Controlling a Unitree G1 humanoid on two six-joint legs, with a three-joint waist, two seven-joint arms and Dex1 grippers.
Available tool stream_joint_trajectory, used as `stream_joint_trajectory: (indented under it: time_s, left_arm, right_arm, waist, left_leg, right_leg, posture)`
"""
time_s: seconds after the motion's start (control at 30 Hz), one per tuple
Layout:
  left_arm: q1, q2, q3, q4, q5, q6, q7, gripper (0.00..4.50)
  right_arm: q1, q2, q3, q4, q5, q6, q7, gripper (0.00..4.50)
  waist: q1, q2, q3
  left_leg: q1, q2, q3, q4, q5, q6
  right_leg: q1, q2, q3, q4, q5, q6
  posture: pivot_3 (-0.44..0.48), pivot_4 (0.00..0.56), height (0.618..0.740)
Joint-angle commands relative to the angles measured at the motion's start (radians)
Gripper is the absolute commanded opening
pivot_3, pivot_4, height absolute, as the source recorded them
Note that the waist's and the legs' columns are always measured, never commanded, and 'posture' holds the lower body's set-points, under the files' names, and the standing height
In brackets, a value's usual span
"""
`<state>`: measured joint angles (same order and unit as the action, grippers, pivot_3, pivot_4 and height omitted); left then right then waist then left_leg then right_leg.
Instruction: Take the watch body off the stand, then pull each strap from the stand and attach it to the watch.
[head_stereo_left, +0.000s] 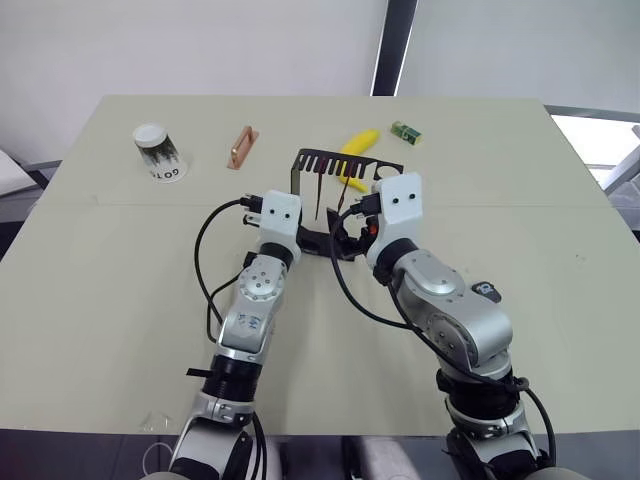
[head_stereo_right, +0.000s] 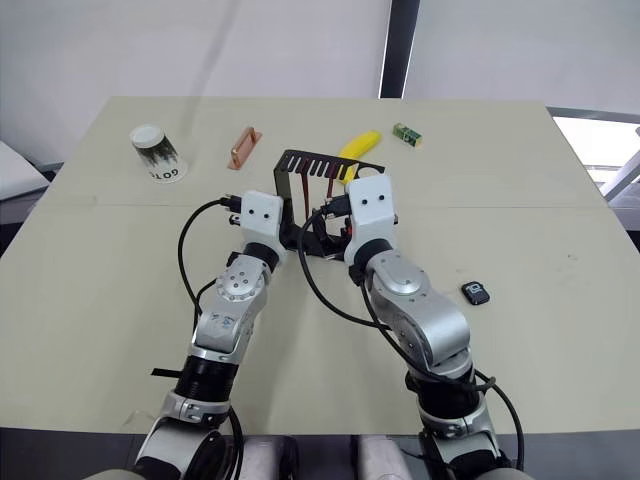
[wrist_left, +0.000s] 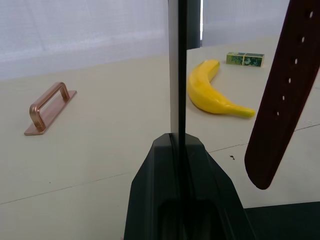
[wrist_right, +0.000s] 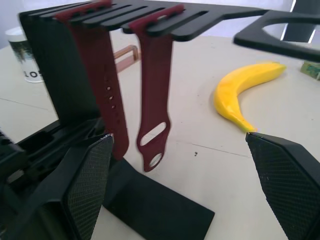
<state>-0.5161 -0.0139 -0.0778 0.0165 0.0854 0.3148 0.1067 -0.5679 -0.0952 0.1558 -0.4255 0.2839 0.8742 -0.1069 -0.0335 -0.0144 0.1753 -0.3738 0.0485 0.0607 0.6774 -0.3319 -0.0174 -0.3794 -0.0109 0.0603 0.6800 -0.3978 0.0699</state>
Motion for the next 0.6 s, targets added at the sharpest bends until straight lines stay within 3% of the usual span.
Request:
stream_joint_trajectory:
  time_s: [0.03,0.1,0.17,0.23,0.5,0.6]
  left_arm:
    - [0.022,-0.014,-0.009,-0.023,0.017,0.006,0.011,0.06]
    - [0.028,-0.019,-0.015,-0.037,0.019,0.014,0.012,0.02]
    - [0.032,-0.025,-0.02,-0.052,0.021,0.023,0.012,0.0]
    - [0.034,-0.028,-0.022,-0.06,0.022,0.029,0.014,0.0]
    - [0.031,-0.031,-0.022,-0.065,0.02,0.042,0.016,0.0]
    - [0.032,-0.032,-0.02,-0.069,0.019,0.046,0.017,0.0]
  right_arm:
    - [-0.022,0.02,0.011,-0.011,-0.046,-0.035,0.002,4.5]
    - [-0.029,0.033,0.016,-0.003,-0.063,-0.035,0.001,4.24]
    - [-0.036,0.051,0.021,0.007,-0.074,-0.036,0.004,3.62]
    - [-0.037,0.064,0.023,0.016,-0.085,-0.038,0.008,2.73]
    - [-0.039,0.077,0.037,0.054,-0.129,-0.086,0.037,2.73]
    - [-0.036,0.076,0.047,0.055,-0.148,-0.102,0.042,1.82]
  waist:
    - [0.0,0.0,0.0]
    - [-0.001,0.0,0.0]
    - [-0.002,0.0,0.0]
    - [-0.001,0.0,0.0]
    - [-0.001,0.0,0.0]
    - [-0.001,0.0,0.0]
  left_leg:
    - [0.0,0.0,0.0,0.0,0.0,0.0]
    - [0.0,0.0,0.0,-0.001,0.0,0.0]
    - [0.0,0.0,0.0,-0.001,0.0,0.0]
    - [0.0,0.0,0.0,-0.001,0.0,0.0]
    - [0.0,0.0,0.0,-0.001,0.0,0.0]
    - [0.0,0.0,0.0,-0.001,0.0,0.0]
  right_leg:
    - [0.0,0.0,0.0,0.0,0.0,0.0]
    - [0.0,0.0,0.0,0.0,0.0,0.0]
    - [0.0,0.0,0.0,0.0,0.0,0.0]
    - [0.0,0.0,0.0,0.0,0.0,0.0]
    - [0.0,0.0,0.0,-0.001,0.0,0.0]
    - [0.0,0.0,0.0,-0.001,0.0,0.0]
  posture:
    - [0.0,0.15,0.74]
    - [0.0,0.15,0.74]
    - [0.0,0.15,0.74]
    - [0.0,0.15,0.74]
    - [0.0,0.15,0.74]
    - [0.0,0.15,0.74]
